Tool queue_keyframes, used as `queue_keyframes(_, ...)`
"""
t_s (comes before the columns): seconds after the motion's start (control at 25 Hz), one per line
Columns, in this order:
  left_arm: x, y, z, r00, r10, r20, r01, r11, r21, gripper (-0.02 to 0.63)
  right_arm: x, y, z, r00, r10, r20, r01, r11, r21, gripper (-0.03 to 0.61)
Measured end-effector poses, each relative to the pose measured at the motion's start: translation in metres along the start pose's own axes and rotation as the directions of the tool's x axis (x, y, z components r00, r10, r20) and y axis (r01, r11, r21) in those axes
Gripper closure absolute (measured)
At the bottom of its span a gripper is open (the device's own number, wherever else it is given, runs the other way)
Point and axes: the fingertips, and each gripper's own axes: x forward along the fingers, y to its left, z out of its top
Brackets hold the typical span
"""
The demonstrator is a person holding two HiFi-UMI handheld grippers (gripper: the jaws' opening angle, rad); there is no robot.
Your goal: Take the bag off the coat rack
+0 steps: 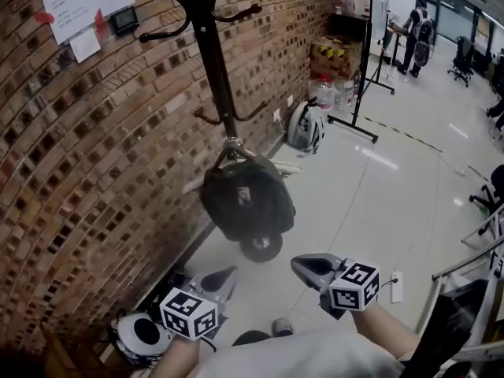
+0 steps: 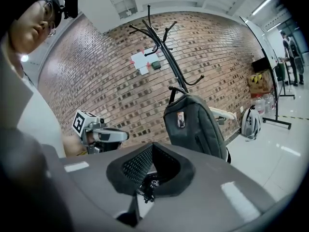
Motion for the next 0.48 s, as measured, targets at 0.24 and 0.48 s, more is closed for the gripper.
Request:
queue_keyframes(0.24,0.007,0.021,0.022,0.999,-0.005,0.043,0.006,1.0,-0.009,0.601,0.018,-0.01,0.01,0.999,-0.005,-0.038,0.003,0.999,-0.039,0.58)
queue_keyframes(0.48,0.015,0.063,0.047,0.997,-0.019,0.081,0.019,1.0,0.002,0.524,0.045,-0.029,0.045,1.0,-0.018,-0.001,0.018,0.999,-0.05,0.52)
